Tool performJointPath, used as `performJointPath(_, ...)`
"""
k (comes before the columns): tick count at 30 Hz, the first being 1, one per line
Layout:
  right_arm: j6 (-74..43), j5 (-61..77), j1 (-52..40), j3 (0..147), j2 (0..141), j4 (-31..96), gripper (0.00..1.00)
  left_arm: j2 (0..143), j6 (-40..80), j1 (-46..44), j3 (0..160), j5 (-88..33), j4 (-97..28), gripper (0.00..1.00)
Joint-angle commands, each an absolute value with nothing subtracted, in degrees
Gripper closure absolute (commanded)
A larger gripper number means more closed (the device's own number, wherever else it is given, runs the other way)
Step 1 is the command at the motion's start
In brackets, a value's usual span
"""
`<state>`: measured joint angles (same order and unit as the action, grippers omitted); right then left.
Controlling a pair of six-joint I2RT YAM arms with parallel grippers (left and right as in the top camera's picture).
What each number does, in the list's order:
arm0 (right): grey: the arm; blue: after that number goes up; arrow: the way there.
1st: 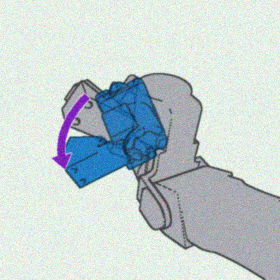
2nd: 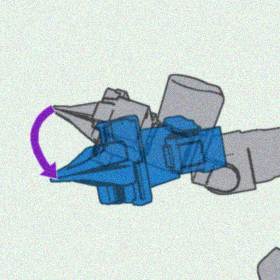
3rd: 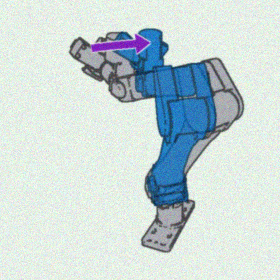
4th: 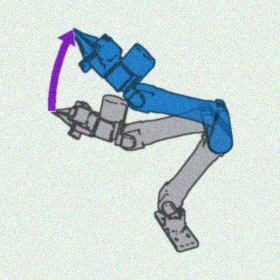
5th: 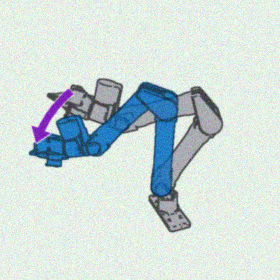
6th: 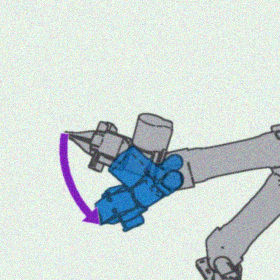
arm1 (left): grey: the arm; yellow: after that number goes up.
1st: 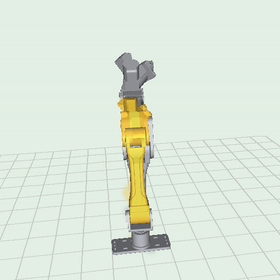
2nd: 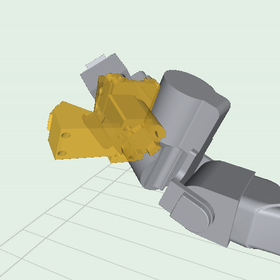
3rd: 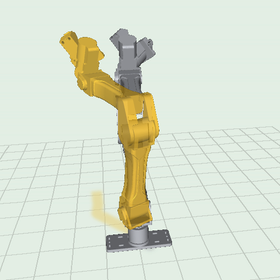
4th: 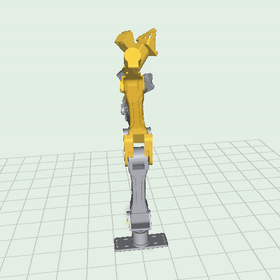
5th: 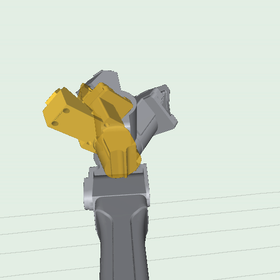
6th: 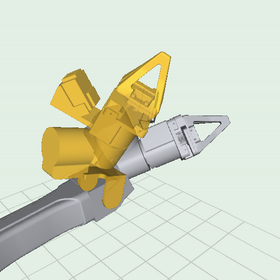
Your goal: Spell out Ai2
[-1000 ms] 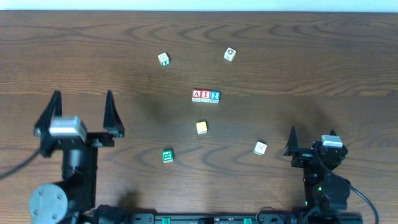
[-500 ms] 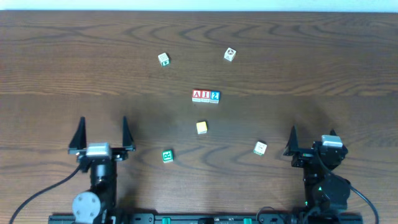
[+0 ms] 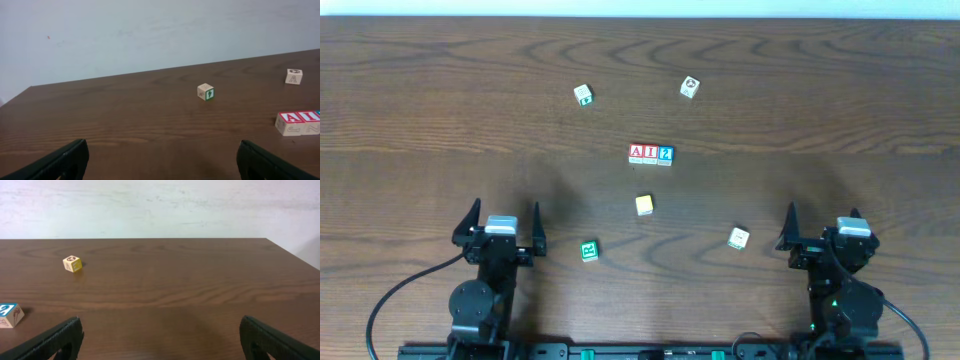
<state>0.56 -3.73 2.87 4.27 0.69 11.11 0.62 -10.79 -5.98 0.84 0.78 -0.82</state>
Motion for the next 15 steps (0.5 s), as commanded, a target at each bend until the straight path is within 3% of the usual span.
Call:
performJointPath(1,1.15,-4.49,2.92,3.46,0.32,11.33,0.01,0.21,-11.2,-5.23,0.25,0.23,-4.47,0.05)
performJointPath(15,1.15,-4.49,2.92,3.46,0.32,11.33,0.01,0.25,-11.18,-4.4,0.25,0.12,-4.43,0.04)
